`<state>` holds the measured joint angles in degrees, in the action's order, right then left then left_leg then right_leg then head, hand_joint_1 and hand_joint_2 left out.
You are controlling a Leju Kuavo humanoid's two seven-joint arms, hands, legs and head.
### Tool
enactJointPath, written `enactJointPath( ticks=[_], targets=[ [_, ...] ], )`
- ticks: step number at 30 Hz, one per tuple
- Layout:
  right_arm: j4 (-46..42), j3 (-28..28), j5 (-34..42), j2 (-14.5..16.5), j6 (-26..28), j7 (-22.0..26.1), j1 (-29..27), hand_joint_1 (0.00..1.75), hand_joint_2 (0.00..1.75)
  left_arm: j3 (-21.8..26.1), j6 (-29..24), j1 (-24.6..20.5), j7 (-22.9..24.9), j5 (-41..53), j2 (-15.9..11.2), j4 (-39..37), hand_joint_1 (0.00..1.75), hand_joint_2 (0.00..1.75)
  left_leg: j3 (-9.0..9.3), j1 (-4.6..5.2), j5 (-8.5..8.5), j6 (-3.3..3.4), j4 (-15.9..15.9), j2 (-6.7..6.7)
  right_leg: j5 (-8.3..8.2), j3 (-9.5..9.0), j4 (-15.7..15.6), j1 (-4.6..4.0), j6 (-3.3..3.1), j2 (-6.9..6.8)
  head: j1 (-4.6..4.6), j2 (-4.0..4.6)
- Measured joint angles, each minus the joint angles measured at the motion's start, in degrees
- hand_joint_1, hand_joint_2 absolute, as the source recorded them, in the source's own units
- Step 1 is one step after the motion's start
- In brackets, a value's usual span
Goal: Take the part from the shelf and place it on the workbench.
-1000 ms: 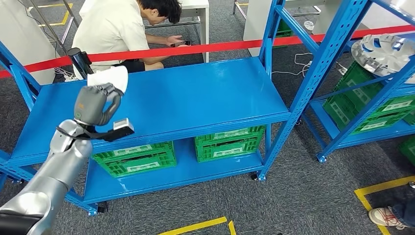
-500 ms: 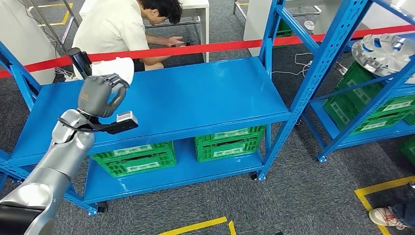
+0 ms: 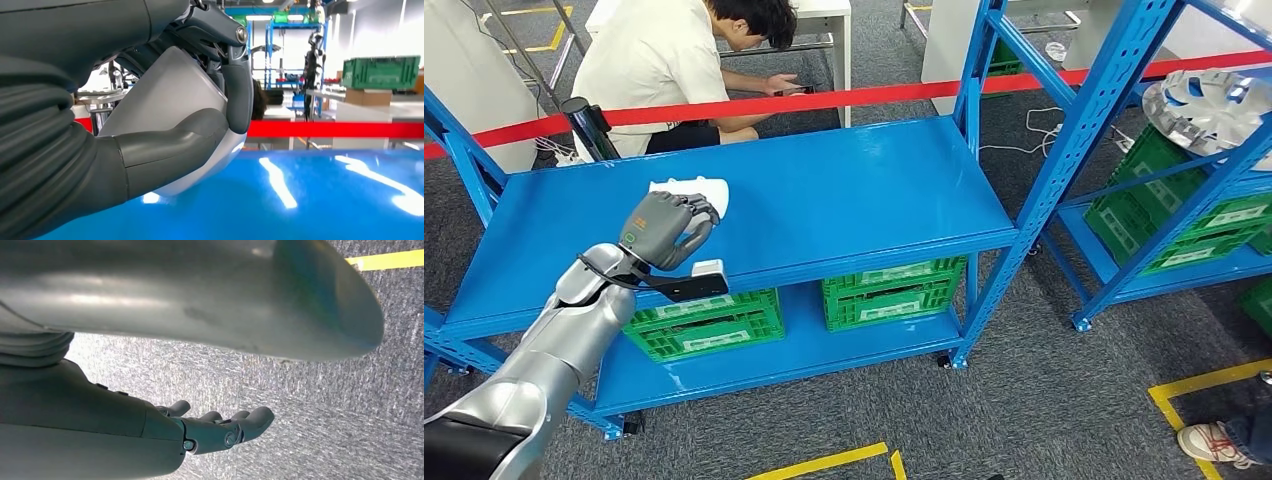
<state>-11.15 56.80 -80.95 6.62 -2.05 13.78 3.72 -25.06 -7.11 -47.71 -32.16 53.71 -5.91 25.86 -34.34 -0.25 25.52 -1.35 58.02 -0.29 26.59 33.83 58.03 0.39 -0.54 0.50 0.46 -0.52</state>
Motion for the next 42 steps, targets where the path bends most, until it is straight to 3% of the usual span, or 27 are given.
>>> enactJointPath(
  ticks=[5,9,28,42],
  targets=[
    [0.0,0.1,0.0,0.0,-0.2,-0.1,0.0,0.00,0.00,-1.4,0.5,1.1,0.7,1.7,0.0,-0.9,1.59,1.75,0.00,0.00,0.00,0.00,0.0,0.01,0.00,0.00,0.0,0.00,0.00,0.01,0.00,0.00],
    [0.0,0.1,-0.1,0.0,-0.2,-0.1,0.0,0.00,0.00,-2.3,0.8,1.7,0.6,2.3,0.0,-1.5,0.00,1.75,0.00,0.00,0.00,0.00,0.0,0.00,0.00,0.00,0.0,0.00,0.00,0.00,0.00,0.00],
    [0.0,0.2,-0.2,0.0,-0.2,0.0,0.0,0.00,0.00,-2.5,-0.6,3.1,-0.4,0.7,0.6,-2.2,0.00,1.75,0.00,0.00,0.00,0.00,0.0,-0.01,0.00,-0.01,0.0,0.00,0.01,-0.01,0.00,0.00],
    [0.0,0.2,-0.2,0.0,-0.2,0.1,0.0,0.00,0.00,-4.0,0.4,2.6,5.5,6.3,1.2,-3.2,0.00,1.75,0.01,0.00,0.00,0.00,0.0,0.00,0.00,0.00,0.0,0.00,0.01,-0.01,0.00,0.00]
  ],
)
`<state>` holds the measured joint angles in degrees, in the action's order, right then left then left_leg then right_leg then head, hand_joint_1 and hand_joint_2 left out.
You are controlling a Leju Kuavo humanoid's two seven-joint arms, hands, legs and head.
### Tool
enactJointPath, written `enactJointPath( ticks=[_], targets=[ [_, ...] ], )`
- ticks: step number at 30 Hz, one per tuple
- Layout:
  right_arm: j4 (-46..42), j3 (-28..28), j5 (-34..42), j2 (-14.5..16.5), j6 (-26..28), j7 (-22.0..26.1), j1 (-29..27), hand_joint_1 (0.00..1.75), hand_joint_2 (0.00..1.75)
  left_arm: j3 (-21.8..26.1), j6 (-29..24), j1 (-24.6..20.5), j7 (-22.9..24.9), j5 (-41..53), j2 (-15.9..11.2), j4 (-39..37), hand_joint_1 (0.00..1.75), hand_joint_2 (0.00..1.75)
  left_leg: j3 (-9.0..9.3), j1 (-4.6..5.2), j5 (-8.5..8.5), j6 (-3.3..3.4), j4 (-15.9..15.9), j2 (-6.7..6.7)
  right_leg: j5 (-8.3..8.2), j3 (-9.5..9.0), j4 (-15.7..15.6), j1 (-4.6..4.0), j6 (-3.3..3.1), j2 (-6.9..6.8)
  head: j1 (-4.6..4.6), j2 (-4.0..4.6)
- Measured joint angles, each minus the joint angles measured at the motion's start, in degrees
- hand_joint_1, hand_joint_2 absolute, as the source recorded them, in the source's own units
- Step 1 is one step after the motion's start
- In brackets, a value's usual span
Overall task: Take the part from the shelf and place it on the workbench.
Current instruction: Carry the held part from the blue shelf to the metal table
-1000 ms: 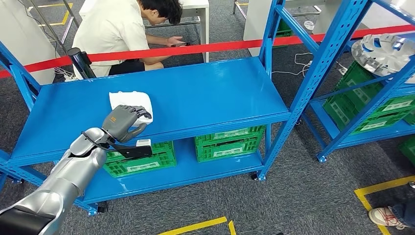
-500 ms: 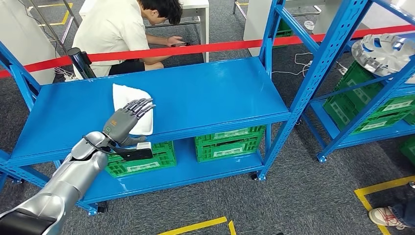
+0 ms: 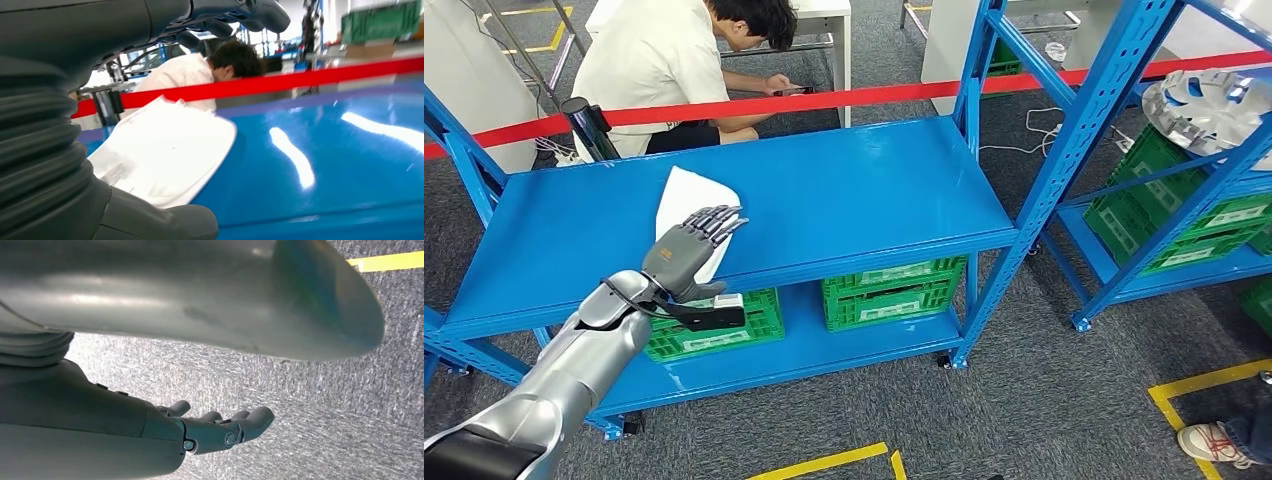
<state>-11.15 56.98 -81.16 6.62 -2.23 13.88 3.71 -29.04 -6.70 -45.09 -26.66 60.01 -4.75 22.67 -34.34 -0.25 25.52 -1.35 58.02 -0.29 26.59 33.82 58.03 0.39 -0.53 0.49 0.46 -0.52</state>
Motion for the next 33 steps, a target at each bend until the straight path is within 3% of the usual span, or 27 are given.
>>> enactJointPath(
  ticks=[18,27,33],
  targets=[
    [0.0,0.0,-0.5,0.0,0.0,-0.1,0.0,0.00,0.00,-2.1,8.3,-3.6,16.0,5.9,-1.0,-4.2,0.00,1.75,0.00,0.00,0.00,0.00,0.0,0.00,0.00,0.00,0.0,-0.01,0.00,0.01,0.00,0.00],
    [0.0,0.0,-0.7,0.0,-0.1,-0.1,0.0,0.00,0.00,-2.1,14.3,-5.3,19.7,7.6,-3.1,-5.4,0.00,1.75,0.00,0.00,0.00,0.00,0.0,0.00,0.00,-0.01,0.0,-0.01,0.00,0.00,0.00,0.00],
    [0.0,0.0,-0.7,0.0,-0.1,-0.1,0.0,0.00,0.00,-2.1,14.9,-5.9,20.5,8.3,-3.8,-5.7,0.00,1.75,0.00,0.00,0.00,0.00,0.0,-0.01,0.00,-0.01,0.0,0.00,0.00,0.00,0.00,0.00]
  ],
)
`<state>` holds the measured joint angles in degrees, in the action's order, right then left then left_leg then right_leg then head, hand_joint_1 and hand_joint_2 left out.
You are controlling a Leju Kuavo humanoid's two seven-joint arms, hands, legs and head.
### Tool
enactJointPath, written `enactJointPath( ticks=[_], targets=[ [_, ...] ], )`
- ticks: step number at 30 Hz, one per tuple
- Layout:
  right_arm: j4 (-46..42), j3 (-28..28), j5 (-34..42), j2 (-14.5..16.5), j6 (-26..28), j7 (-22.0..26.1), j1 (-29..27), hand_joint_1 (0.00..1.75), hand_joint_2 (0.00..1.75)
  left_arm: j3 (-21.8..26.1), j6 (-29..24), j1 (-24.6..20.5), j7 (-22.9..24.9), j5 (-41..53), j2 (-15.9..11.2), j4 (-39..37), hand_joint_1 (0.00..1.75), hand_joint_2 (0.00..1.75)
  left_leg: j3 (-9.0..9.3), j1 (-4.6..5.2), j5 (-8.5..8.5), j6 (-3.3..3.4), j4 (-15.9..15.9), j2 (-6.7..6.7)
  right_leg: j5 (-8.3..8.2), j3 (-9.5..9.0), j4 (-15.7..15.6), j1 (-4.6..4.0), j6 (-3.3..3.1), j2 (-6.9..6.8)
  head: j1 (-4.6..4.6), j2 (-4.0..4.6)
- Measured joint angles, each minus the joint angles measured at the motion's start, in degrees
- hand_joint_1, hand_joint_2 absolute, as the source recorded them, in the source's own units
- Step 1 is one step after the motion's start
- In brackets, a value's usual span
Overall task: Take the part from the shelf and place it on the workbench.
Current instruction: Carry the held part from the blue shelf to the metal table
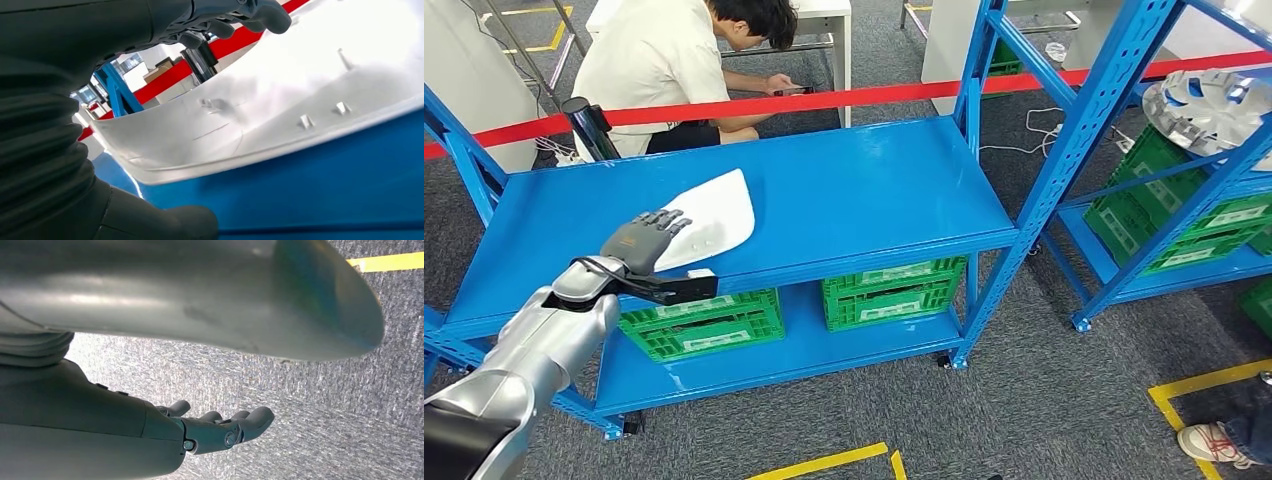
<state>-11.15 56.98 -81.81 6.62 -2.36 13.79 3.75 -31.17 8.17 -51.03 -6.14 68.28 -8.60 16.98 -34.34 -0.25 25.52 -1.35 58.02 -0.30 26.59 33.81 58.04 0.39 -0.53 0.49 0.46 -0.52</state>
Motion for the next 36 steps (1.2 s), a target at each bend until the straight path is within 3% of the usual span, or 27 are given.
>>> enactJointPath(
  ticks=[7,11,13,21,36],
  targets=[
    [0.0,0.0,0.0,0.0,0.1,0.0,0.0,0.00,0.00,0.0,3.8,-0.2,0.9,0.7,-0.3,-0.4,0.00,1.75,0.00,0.00,0.00,0.00,0.0,0.00,0.00,0.00,0.0,0.00,0.00,0.00,0.00,0.00],
    [0.0,0.0,-0.1,0.0,0.2,0.0,0.0,0.00,0.00,0.0,3.7,-0.2,0.2,0.6,-0.3,-0.4,1.68,1.75,0.01,0.00,0.00,0.00,0.0,0.00,0.00,0.00,0.0,0.00,0.00,0.00,0.00,0.00],
    [0.0,0.0,-0.2,0.0,0.2,0.0,0.0,0.00,0.00,0.0,2.6,0.2,-0.6,-0.2,-0.2,-0.4,1.75,1.75,0.00,0.00,0.00,0.00,0.0,0.01,0.00,0.00,0.0,0.00,0.00,0.00,0.00,0.00],
    [0.0,0.0,-0.5,0.0,0.2,0.0,0.2,0.00,0.00,0.1,-0.8,2.5,-3.9,-2.3,-0.1,-0.4,1.75,1.75,0.00,0.00,0.00,0.00,0.0,0.00,0.00,0.01,0.0,0.00,0.00,0.00,0.00,0.00],
    [0.0,0.0,-0.5,0.0,0.2,0.0,0.2,0.00,0.00,0.5,-1.9,3.1,-5.8,-2.9,0.3,-0.3,1.75,1.75,0.00,0.00,0.00,0.00,0.0,0.01,0.01,0.01,0.0,0.00,0.00,0.00,0.00,0.00]
  ],
)
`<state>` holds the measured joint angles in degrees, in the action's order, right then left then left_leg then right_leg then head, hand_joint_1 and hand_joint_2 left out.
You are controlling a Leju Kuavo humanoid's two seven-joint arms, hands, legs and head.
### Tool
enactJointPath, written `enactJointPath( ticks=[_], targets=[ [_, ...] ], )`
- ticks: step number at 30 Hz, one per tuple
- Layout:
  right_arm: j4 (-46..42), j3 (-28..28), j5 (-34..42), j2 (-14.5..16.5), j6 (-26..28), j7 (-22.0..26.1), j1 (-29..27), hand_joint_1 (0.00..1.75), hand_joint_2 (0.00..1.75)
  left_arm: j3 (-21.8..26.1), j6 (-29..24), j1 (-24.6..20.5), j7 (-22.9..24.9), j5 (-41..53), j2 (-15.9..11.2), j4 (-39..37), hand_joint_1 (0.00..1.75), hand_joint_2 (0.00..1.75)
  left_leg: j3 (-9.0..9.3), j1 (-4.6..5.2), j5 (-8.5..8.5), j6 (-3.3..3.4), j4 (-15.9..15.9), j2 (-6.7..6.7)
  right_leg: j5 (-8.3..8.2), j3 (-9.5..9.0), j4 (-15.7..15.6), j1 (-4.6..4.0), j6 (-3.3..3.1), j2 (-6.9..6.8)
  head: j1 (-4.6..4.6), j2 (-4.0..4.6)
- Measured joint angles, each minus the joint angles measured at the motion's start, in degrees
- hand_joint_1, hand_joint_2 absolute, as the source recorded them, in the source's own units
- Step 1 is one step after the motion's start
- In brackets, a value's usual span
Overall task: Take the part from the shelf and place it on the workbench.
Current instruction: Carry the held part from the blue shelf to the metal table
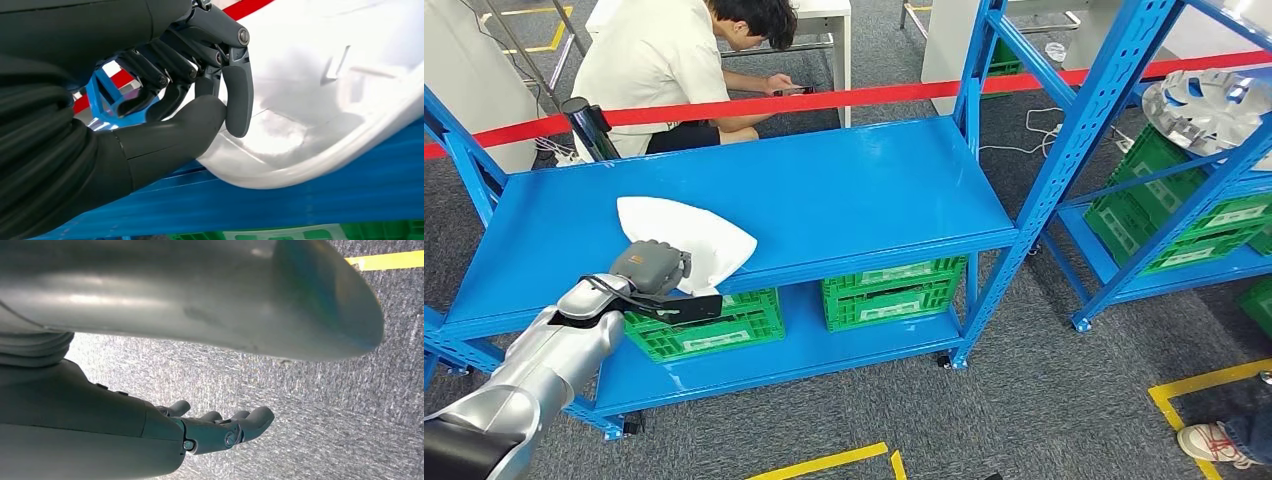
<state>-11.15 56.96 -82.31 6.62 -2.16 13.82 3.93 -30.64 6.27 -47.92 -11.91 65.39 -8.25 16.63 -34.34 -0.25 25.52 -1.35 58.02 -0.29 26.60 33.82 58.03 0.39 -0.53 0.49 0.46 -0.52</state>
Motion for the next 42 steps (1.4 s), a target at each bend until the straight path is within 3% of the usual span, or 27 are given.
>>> enactJointPath(
  ticks=[6,7,10,11,18,24,28,37,42],
  targets=[
    [0.0,0.0,0.0,0.0,0.0,0.0,0.0,0.00,0.00,0.1,-0.1,0.0,-0.4,-0.1,0.2,0.0,1.75,1.75,0.00,0.00,0.00,0.00,0.0,0.00,0.00,0.00,0.0,0.00,0.00,0.00,0.00,0.00],
    [0.0,0.0,0.0,0.0,0.0,0.0,0.0,0.00,0.00,0.1,-0.2,0.0,-0.5,-0.1,0.3,0.0,1.64,1.75,0.00,0.00,0.00,0.00,0.0,0.00,0.00,0.00,0.0,0.00,0.00,0.00,0.00,0.00],
    [0.0,0.0,0.0,0.0,0.0,0.0,0.0,0.00,0.00,0.1,-0.8,0.0,-1.2,-0.4,0.4,0.0,0.37,1.75,0.00,0.00,0.00,0.00,0.0,0.00,0.00,0.00,0.0,0.00,0.00,0.00,0.00,0.00],
    [0.0,0.0,0.0,0.0,0.0,0.0,0.0,0.00,0.00,0.2,-1.2,0.0,-1.7,-0.6,0.5,0.0,0.05,1.75,0.00,0.00,0.00,0.00,0.0,0.00,0.00,0.00,0.0,0.00,0.00,0.00,0.00,0.00],
    [0.0,0.0,0.0,0.0,0.0,0.0,0.0,0.00,0.00,1.9,-8.8,0.6,-6.1,-4.0,1.4,1.0,0.00,1.75,0.00,0.00,0.00,0.00,0.0,0.00,0.00,0.01,0.0,0.01,0.00,0.01,0.00,0.00],
    [0.0,0.0,0.0,0.0,0.4,-0.3,0.0,0.00,0.00,7.5,-30.0,1.2,-12.7,-8.8,3.4,4.1,0.00,1.75,-0.02,0.01,0.00,0.00,0.0,-0.03,0.00,0.01,0.0,0.01,0.00,-0.04,0.00,0.00],
    [0.0,0.0,0.0,0.0,0.6,-0.4,0.0,0.00,0.00,10.5,-37.5,0.7,-13.9,-9.7,4.9,6.6,0.00,1.75,-0.02,0.01,0.00,0.00,0.0,-0.03,0.00,0.00,0.0,0.01,0.00,-0.05,0.00,0.00],
    [0.0,0.0,0.3,0.1,0.7,-0.3,0.0,0.00,0.00,11.9,-39.9,-2.0,-10.2,-5.6,5.4,7.7,0.00,1.75,-0.01,0.00,0.00,0.00,0.0,-0.02,-0.01,0.01,0.0,-0.01,0.00,-0.04,0.00,0.00],
    [0.0,0.0,0.6,0.1,0.8,0.0,0.0,0.00,0.00,11.3,-34.6,-3.9,-4.3,2.2,3.8,7.1,0.00,1.75,-0.02,-0.01,0.00,0.00,0.0,0.00,0.00,0.03,0.0,-0.01,0.00,-0.02,0.00,0.00]
  ],
)
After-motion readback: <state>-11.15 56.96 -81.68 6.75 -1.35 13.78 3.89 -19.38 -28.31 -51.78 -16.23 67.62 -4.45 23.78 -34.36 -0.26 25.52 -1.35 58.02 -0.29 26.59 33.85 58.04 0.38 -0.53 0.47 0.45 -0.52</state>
